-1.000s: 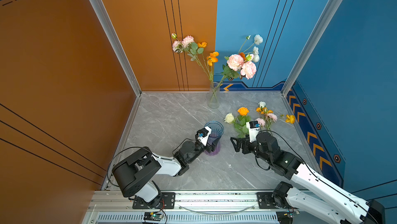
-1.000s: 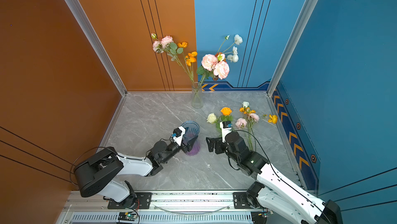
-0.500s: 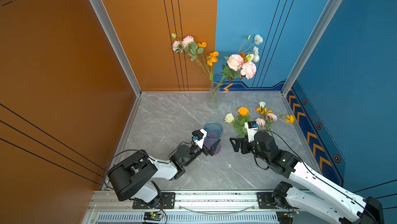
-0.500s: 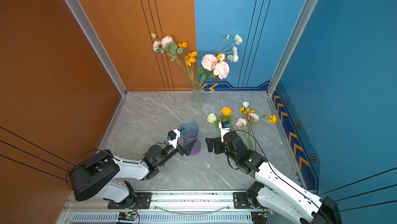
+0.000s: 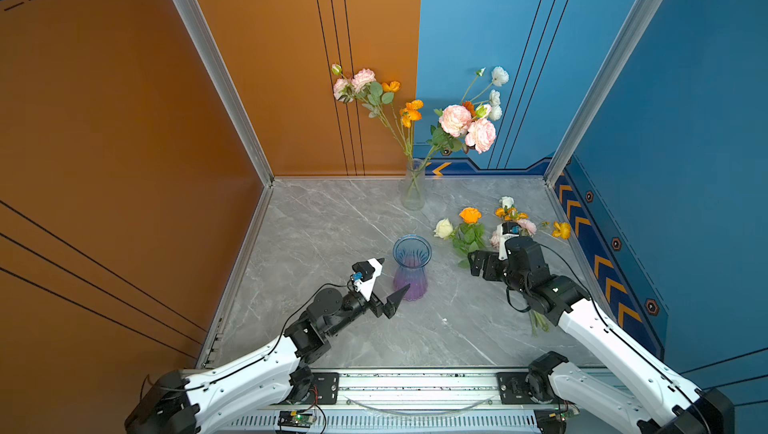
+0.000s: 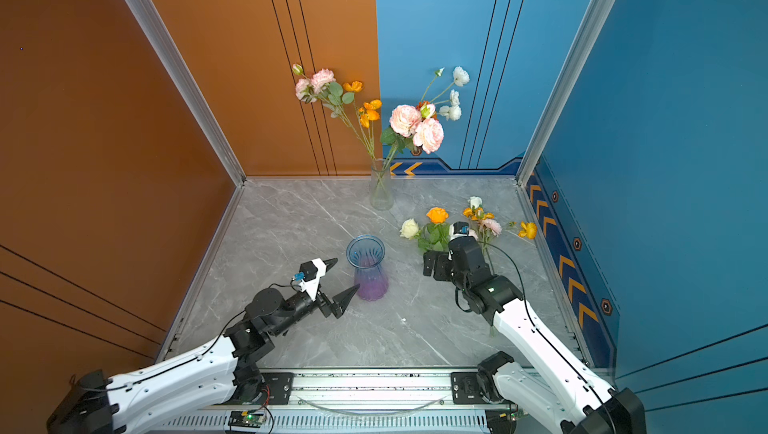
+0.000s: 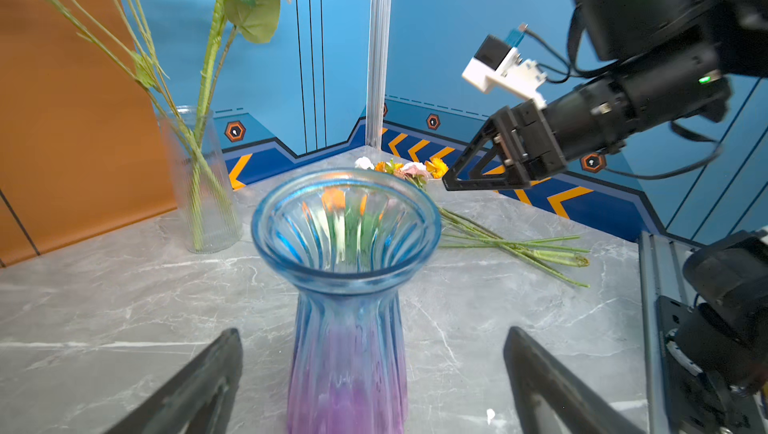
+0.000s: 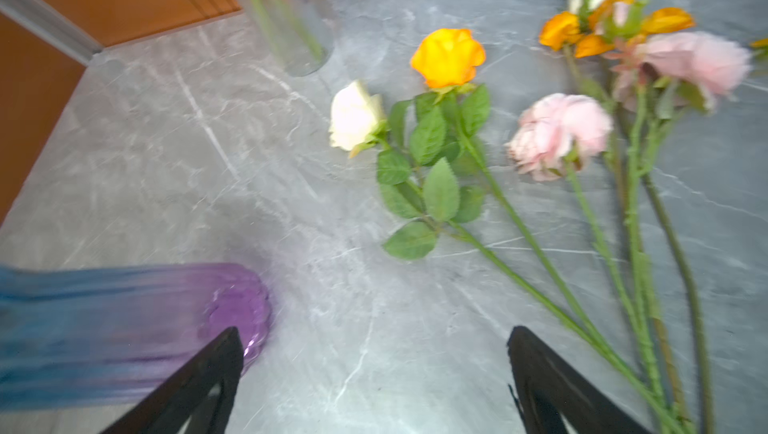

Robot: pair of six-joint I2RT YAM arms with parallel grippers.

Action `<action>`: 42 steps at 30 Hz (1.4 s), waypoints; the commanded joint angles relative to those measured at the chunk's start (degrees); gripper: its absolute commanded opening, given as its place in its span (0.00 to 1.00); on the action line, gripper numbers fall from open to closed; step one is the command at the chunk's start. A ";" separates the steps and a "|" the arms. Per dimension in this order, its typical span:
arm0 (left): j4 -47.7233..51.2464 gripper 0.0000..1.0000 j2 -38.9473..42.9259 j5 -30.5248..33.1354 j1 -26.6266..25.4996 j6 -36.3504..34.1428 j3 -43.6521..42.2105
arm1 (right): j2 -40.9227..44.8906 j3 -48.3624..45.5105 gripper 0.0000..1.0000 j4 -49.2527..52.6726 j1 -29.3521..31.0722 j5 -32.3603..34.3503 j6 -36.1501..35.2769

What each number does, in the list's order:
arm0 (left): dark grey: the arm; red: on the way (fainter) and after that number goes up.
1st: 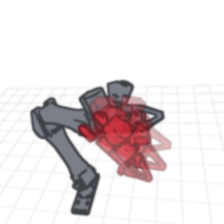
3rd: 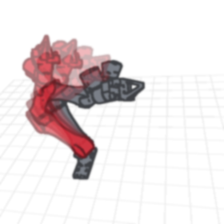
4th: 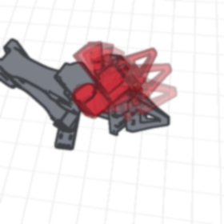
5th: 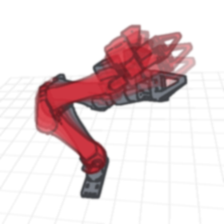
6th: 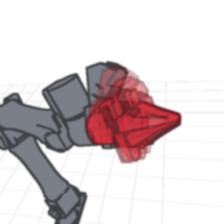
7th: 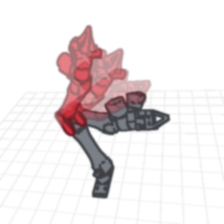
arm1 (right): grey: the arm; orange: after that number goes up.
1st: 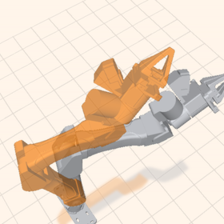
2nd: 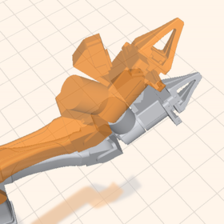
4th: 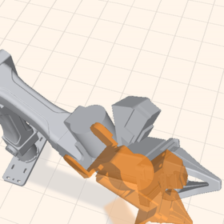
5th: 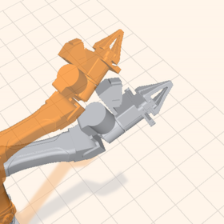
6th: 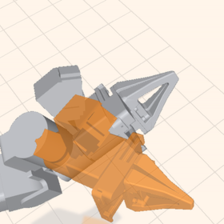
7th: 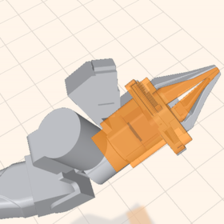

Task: Arrange the flowers into the vase
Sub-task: 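Lower the open right gripper onto the rose pile while the left gripper holds the vase, then close the right gripper on the orange rose stem and lift it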

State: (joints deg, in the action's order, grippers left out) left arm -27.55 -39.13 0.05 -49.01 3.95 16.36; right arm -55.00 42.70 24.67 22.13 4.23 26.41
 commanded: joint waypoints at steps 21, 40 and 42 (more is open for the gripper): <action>54.36 0.98 -33.90 -29.65 -1.31 -25.41 54.82 | -29.25 11.41 0.58 6.87 -13.52 2.48 -13.24; 41.09 0.98 -27.95 -24.68 -1.83 -22.84 43.58 | -47.14 21.98 0.32 7.62 -12.76 4.62 -16.73; 41.11 0.98 -27.86 -24.24 -1.80 -23.09 43.45 | -48.16 22.19 0.32 7.76 -12.79 3.75 -16.64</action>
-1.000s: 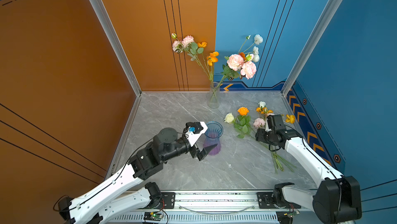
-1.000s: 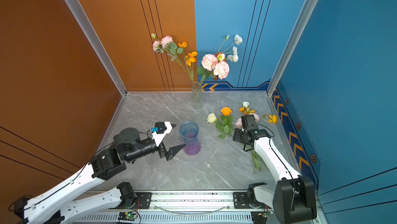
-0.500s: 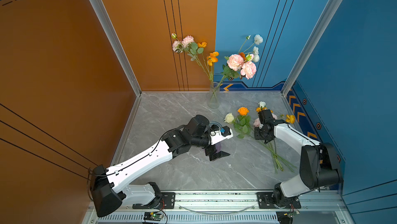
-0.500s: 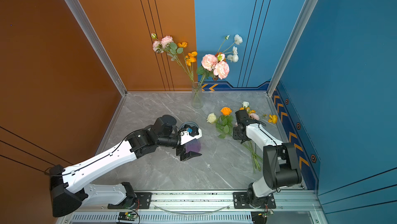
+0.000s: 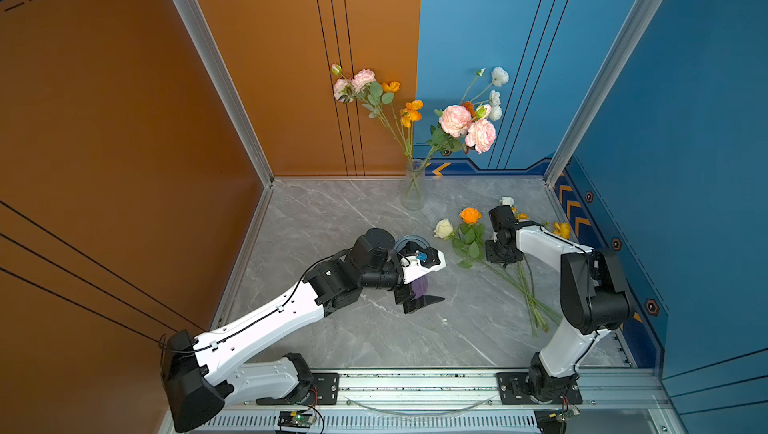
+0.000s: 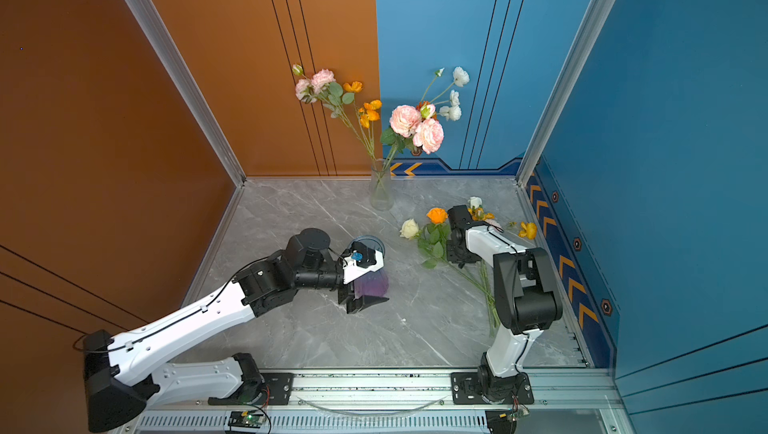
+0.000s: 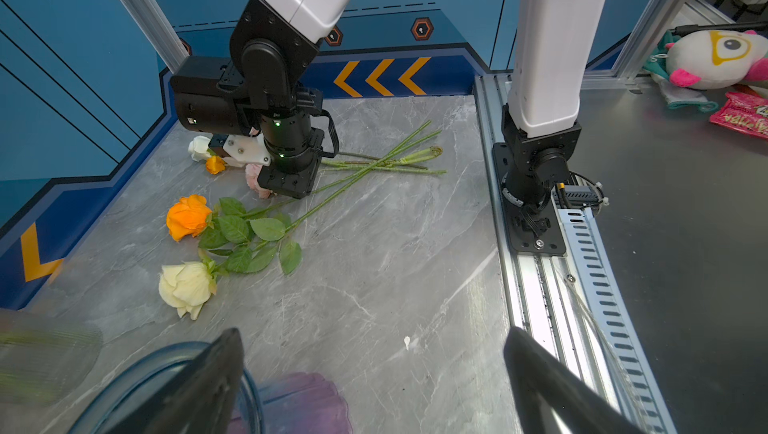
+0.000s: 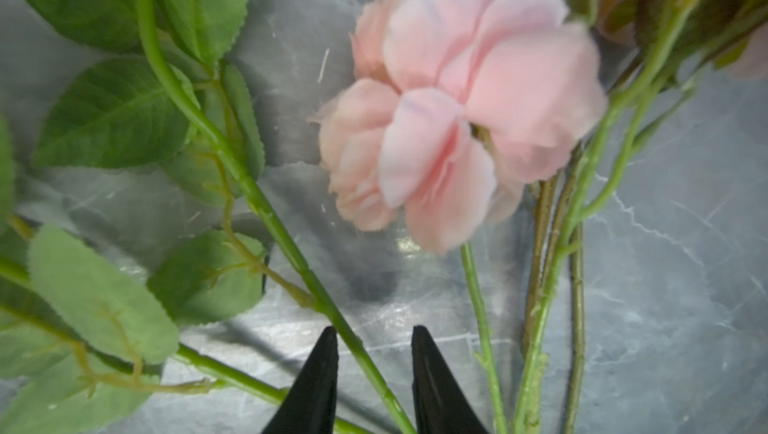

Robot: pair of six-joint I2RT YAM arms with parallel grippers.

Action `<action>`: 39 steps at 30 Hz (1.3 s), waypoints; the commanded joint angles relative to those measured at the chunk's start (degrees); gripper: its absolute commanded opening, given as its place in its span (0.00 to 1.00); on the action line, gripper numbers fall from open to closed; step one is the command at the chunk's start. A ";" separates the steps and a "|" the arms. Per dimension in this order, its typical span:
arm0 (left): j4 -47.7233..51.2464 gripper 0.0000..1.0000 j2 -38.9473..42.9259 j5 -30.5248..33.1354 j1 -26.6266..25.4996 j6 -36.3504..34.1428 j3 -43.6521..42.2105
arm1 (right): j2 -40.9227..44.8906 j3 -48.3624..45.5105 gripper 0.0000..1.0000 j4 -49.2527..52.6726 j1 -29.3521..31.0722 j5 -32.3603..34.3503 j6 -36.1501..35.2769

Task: Arrange the flowers into the vase
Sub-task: 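Close the right gripper on the orange rose stem and lift it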

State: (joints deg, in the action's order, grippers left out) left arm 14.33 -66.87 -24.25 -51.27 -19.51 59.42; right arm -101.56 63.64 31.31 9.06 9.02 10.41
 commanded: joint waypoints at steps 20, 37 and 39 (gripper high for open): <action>-0.62 0.98 -0.60 0.23 1.28 0.00 0.31 | -3.52 1.49 0.10 1.03 1.53 -0.86 -4.16; -0.19 0.98 4.05 2.13 3.48 -1.38 0.00 | 19.35 -1.31 0.00 2.29 3.90 4.53 0.22; -0.04 0.98 5.52 2.15 4.61 -1.54 0.00 | 23.26 -1.62 0.00 3.04 1.90 0.22 3.67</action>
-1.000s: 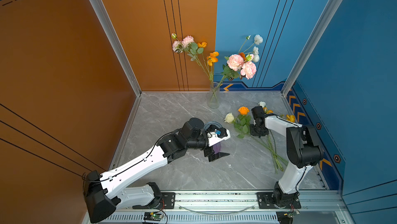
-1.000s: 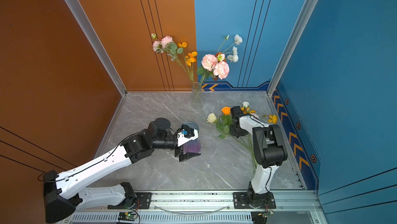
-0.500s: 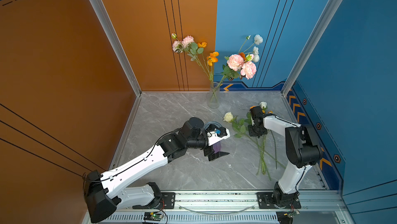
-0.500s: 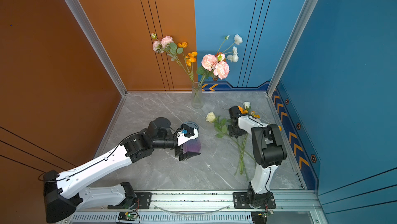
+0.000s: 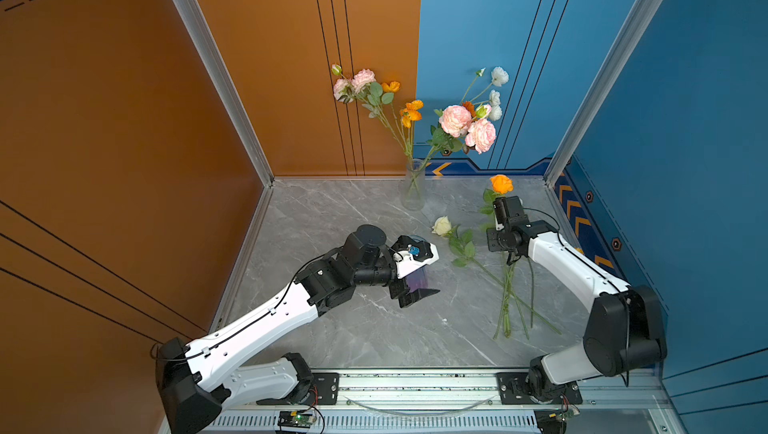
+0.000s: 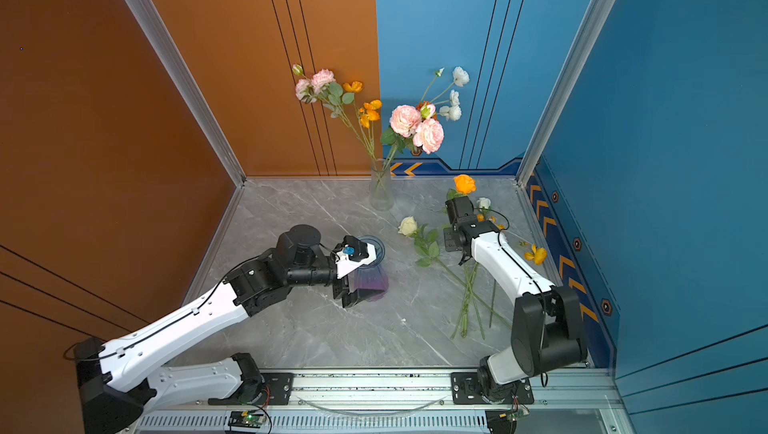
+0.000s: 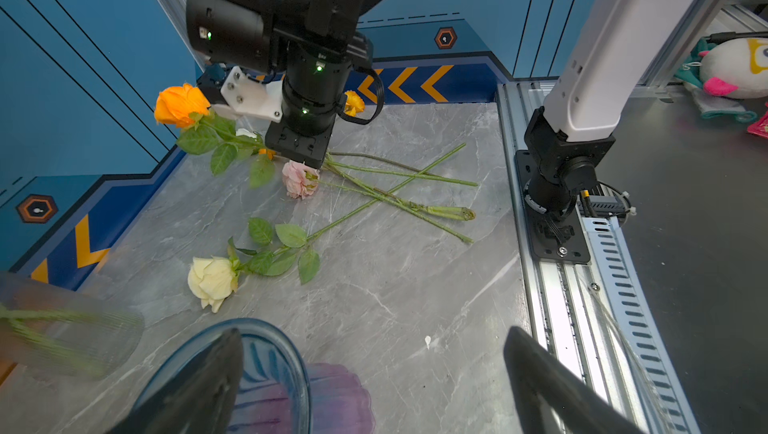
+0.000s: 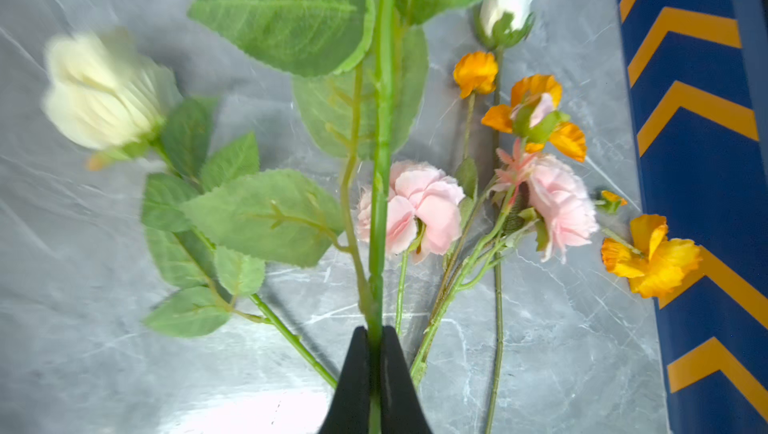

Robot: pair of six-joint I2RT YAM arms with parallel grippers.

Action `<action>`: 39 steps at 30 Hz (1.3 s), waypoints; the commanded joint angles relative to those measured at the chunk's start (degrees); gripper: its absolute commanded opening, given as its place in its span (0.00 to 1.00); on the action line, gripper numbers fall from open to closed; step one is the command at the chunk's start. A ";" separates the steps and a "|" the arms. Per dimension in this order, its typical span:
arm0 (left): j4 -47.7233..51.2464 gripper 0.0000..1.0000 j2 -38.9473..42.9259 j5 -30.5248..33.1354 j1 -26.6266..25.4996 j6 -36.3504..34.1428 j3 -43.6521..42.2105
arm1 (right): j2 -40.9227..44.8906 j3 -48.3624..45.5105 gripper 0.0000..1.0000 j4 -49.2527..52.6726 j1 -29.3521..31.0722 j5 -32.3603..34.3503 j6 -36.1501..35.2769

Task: Arrange the flowers into the vase
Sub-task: 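Close the right gripper on the orange rose stem and lift it, then carry the orange rose upright over the blue-purple vase with the right gripper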

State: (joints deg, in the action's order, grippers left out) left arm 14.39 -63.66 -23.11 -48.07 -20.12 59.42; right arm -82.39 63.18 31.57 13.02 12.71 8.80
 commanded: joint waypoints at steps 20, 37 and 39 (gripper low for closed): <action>7.49 0.98 16.17 -0.63 11.44 -3.11 -6.18 | 41.17 -3.90 0.00 -30.72 11.91 -13.68 8.00; 5.85 0.98 13.54 -5.65 16.14 0.08 -5.82 | 18.73 16.50 0.00 -40.68 35.28 -18.64 -3.53; 5.73 0.98 13.51 -6.28 16.43 0.33 -5.79 | 16.87 15.84 0.00 -42.15 35.97 -18.77 -4.09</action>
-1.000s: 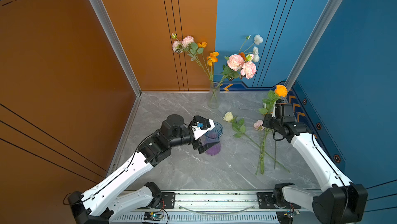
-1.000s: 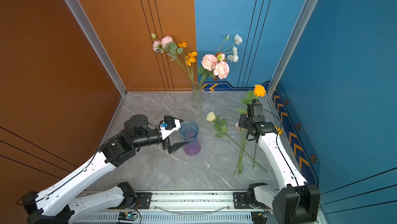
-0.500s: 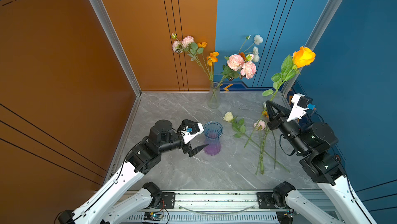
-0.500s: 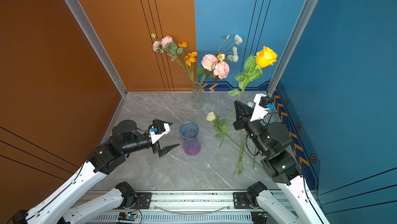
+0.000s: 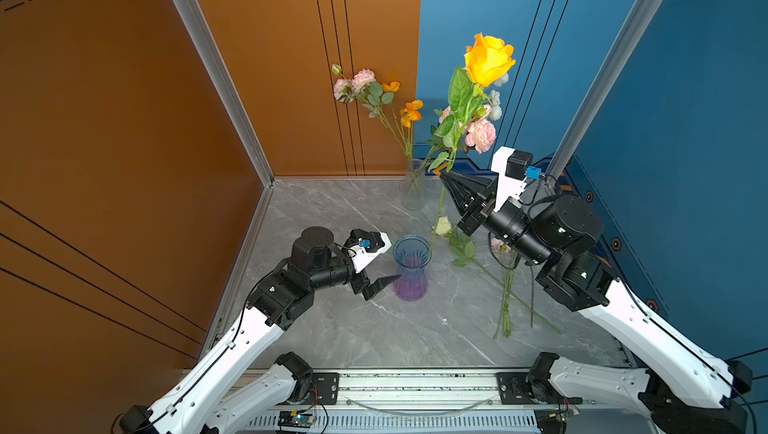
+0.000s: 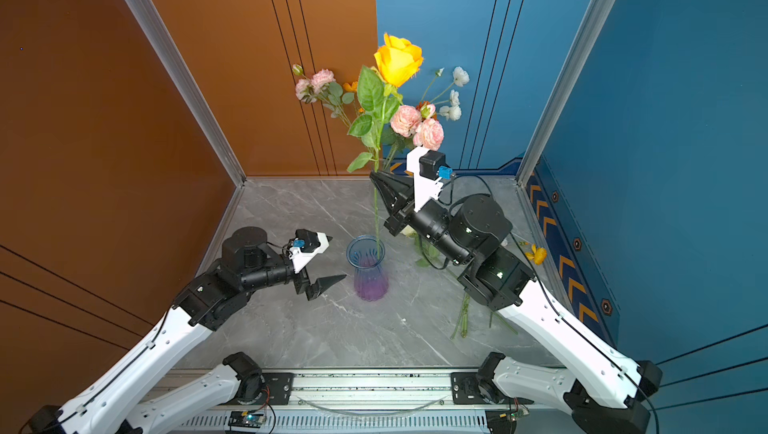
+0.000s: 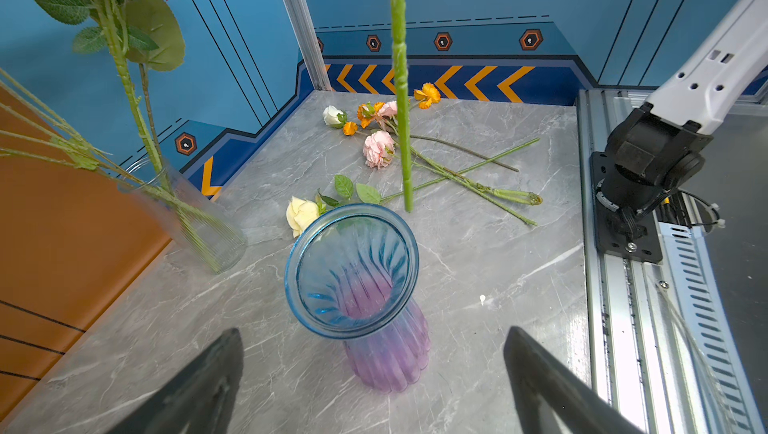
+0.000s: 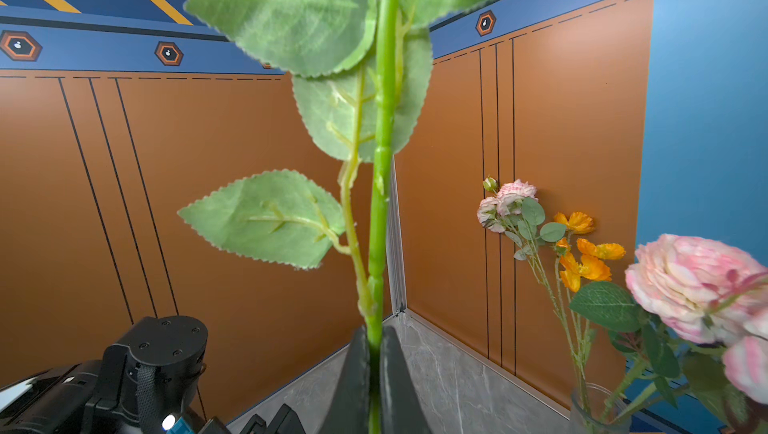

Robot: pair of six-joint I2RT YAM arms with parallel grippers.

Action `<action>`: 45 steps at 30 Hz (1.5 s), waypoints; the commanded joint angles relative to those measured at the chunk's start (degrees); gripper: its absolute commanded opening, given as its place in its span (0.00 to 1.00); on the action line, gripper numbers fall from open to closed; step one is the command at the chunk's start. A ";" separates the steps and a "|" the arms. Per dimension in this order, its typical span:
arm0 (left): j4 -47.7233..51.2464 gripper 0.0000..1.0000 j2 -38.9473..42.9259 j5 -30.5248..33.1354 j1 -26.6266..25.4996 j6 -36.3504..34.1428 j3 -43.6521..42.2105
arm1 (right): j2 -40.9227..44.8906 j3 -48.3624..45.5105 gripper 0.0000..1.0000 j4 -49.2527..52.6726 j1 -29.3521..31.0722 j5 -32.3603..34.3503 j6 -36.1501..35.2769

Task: Arrange the flowers into the vase
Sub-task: 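Carry the orange rose upright over the blue-purple vase with the right gripper, then lower the orange rose stem into the blue-purple vase and open the right gripper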

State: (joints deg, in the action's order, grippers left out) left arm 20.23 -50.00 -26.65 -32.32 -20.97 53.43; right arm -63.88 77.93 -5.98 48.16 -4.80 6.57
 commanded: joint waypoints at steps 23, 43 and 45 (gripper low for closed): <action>-2.87 0.98 -0.02 -7.73 3.71 3.31 -0.60 | -12.67 -21.12 0.02 -20.72 4.05 6.98 -5.03; -3.15 0.98 -1.14 -8.93 3.86 3.66 -0.46 | -12.43 -24.54 0.19 -20.72 3.40 9.27 -3.26; -3.26 0.98 -1.23 -9.28 3.85 3.79 -0.51 | -11.51 -25.08 0.23 -20.40 3.46 9.75 -3.34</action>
State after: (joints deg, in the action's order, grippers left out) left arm 17.47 -51.03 -34.02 -28.88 -17.93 53.39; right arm -77.76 53.80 -25.76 52.05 3.33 2.90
